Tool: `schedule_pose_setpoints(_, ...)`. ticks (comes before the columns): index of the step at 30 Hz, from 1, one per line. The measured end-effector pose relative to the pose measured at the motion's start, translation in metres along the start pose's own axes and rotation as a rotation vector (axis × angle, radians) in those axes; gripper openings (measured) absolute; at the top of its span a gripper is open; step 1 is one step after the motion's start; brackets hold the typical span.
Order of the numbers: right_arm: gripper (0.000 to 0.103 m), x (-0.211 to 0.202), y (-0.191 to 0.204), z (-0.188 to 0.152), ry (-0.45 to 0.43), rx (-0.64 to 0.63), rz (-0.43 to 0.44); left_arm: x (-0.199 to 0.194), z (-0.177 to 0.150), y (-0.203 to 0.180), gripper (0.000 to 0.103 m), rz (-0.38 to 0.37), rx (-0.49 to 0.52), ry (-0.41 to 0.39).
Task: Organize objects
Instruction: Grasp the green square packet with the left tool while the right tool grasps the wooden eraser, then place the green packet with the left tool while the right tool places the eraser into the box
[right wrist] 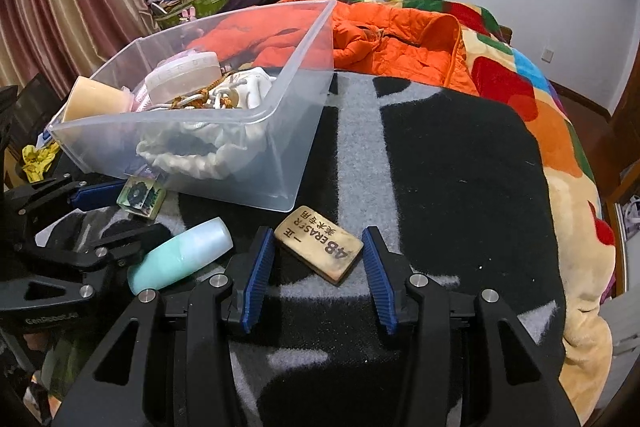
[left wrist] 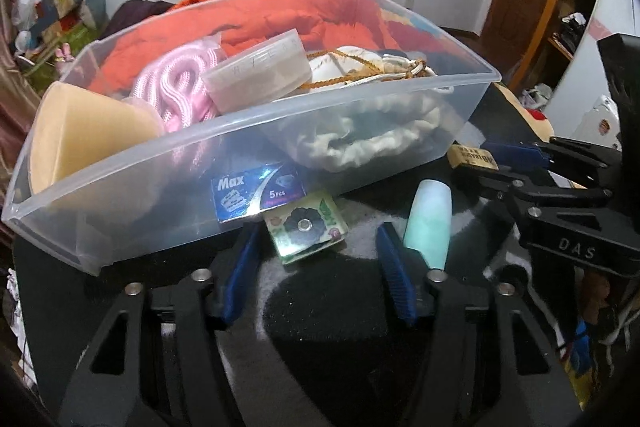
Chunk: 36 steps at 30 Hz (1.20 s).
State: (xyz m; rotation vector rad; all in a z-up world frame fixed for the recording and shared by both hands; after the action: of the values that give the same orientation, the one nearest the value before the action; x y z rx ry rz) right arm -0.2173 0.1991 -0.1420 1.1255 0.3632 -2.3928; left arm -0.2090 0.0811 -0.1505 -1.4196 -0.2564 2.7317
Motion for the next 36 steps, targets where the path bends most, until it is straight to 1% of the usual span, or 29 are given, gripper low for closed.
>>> schedule_pose_setpoints(1, 0.041, -0.001, 0.001, -0.001, -0.003, 0.0, 0.002, -0.001, 0.0, 0.0, 0.045, 0.006, -0.001, -0.008)
schedule_pose_setpoints(2, 0.041, -0.002, 0.002, -0.001, -0.007, 0.001, 0.007, -0.001, 0.001, 0.0, 0.038, 0.007, -0.005, -0.012)
schedule_pose_setpoints(4, 0.041, -0.006, 0.003, -0.001, -0.016, 0.002, 0.015, -0.002, 0.0, -0.001, 0.037, -0.003, 0.006, -0.012)
schedule_pose_setpoints(8, 0.041, -0.014, 0.004, -0.001, -0.031, -0.003, 0.007, -0.007, 0.0, 0.004, 0.037, 0.001, 0.031, -0.022)
schedule_pose_setpoints(10, 0.041, -0.02, 0.004, 0.001, -0.041, -0.005, -0.001, -0.012, 0.002, 0.009, 0.037, 0.006, 0.03, -0.03)
schedule_pose_setpoints(14, 0.041, -0.035, 0.003, 0.01, -0.079, -0.007, -0.004, -0.029, 0.008, 0.012, 0.037, -0.011, 0.026, -0.056)
schedule_pose_setpoints(18, 0.041, -0.053, 0.008, 0.032, -0.144, -0.015, -0.001, -0.051, 0.015, 0.01, 0.037, -0.036, 0.023, -0.104)
schedule_pose_setpoints(20, 0.041, -0.063, 0.009, 0.045, -0.181, -0.019, -0.018, -0.06, 0.021, 0.01, 0.037, -0.043, 0.024, -0.13)
schedule_pose_setpoints(23, 0.041, -0.073, 0.012, 0.062, -0.226, -0.019, -0.001, -0.074, 0.032, 0.011, 0.037, -0.05, 0.03, -0.174)
schedule_pose_setpoints(29, 0.041, -0.079, 0.024, 0.085, -0.278, -0.032, 0.013, -0.085, 0.05, 0.017, 0.037, -0.053, 0.001, -0.213)
schedule_pose_setpoints(32, 0.041, -0.076, 0.031, 0.092, -0.282, -0.044, 0.018, -0.086, 0.057, 0.021, 0.037, -0.06, -0.013, -0.217)
schedule_pose_setpoints(36, 0.041, -0.064, 0.038, 0.101, -0.27, -0.057, 0.028, -0.081, 0.066, 0.027, 0.037, -0.049, -0.026, -0.218)
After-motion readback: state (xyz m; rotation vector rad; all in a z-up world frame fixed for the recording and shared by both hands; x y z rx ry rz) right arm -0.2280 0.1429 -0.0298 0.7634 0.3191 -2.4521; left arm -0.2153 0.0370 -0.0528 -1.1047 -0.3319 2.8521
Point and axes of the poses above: each gripper's, at about its wrist camera, not at the fingertips, and x roughly the way its jaws point, y to its left, z to its top, the point moved 9 cm from there along x, roughly the way its jaws point, and after that the axes turned 15 degrees about -x, right-handed, at the moved point
